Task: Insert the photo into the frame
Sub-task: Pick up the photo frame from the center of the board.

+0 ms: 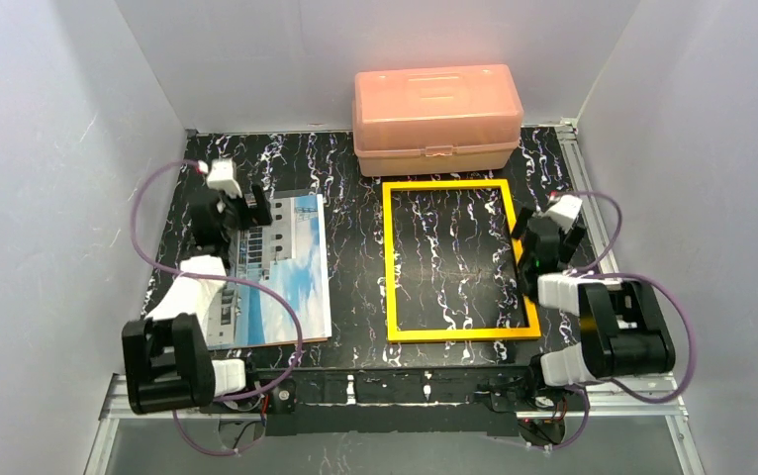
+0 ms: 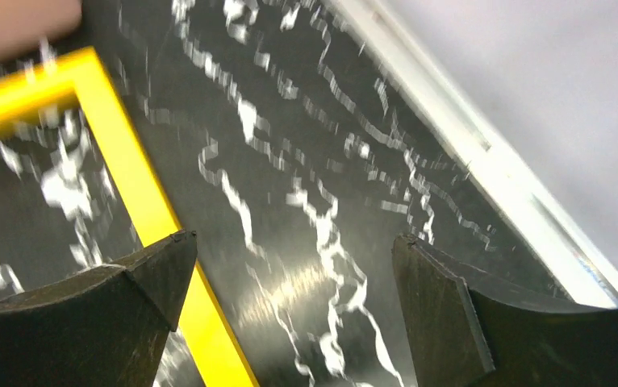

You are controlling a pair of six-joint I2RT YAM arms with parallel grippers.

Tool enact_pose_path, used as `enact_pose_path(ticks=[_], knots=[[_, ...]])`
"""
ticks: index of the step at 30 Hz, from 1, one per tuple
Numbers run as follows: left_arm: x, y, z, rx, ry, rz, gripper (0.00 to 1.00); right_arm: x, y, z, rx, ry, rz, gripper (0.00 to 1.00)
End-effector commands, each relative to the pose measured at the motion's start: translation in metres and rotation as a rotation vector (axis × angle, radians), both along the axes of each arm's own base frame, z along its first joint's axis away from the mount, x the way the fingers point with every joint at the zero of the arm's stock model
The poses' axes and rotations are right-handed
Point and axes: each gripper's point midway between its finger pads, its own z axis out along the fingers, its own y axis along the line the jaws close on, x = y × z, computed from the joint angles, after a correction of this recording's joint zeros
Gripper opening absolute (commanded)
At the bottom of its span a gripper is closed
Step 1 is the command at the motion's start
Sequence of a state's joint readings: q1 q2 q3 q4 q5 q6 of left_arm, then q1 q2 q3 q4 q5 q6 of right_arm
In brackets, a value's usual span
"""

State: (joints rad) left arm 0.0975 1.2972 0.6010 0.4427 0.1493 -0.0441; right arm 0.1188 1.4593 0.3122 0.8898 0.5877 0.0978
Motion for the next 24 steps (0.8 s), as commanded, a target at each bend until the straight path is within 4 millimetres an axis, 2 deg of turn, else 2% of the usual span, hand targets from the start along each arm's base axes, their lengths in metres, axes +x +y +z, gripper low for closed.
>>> enact_pose_path(ticks=[1, 3, 5, 8, 12, 14, 17, 21, 24], knots=[[-0.039, -0.008, 0.044, -0.081, 0.232, -0.053, 0.98, 0.004, -0.024, 0.043, 0.173, 0.058, -0.296, 0.99], [-0.048, -0.011, 0.063, -0.137, 0.305, -0.051, 0.99, 0.009, -0.008, 0.041, 0.350, 0.079, -0.311, 0.99], [-0.056, -0.012, 0.076, -0.155, 0.379, -0.062, 0.99, 0.018, 0.027, 0.045, 0.472, 0.113, -0.130, 0.99], [-0.068, -0.011, 0.086, -0.151, 0.463, -0.065, 0.98, 0.011, 0.076, 0.061, 0.573, 0.116, 0.129, 0.99], [-0.082, -0.005, 0.086, -0.160, 0.525, -0.040, 0.99, -0.022, 0.135, 0.081, 0.387, 0.203, 0.262, 0.99], [-0.089, 0.000, 0.085, -0.166, 0.558, -0.019, 0.98, -0.042, 0.166, 0.082, 0.295, 0.269, 0.306, 0.99], [-0.098, 0.007, 0.089, -0.174, 0.601, 0.007, 0.98, -0.059, 0.217, 0.084, 0.214, 0.322, 0.394, 0.99], [-0.111, 0.018, 0.093, -0.164, 0.643, 0.048, 0.98, -0.081, 0.289, 0.065, 0.047, 0.421, 0.517, 0.99], [-0.118, 0.020, 0.092, -0.154, 0.658, 0.035, 0.98, -0.088, 0.331, 0.046, -0.044, 0.468, 0.572, 0.95]])
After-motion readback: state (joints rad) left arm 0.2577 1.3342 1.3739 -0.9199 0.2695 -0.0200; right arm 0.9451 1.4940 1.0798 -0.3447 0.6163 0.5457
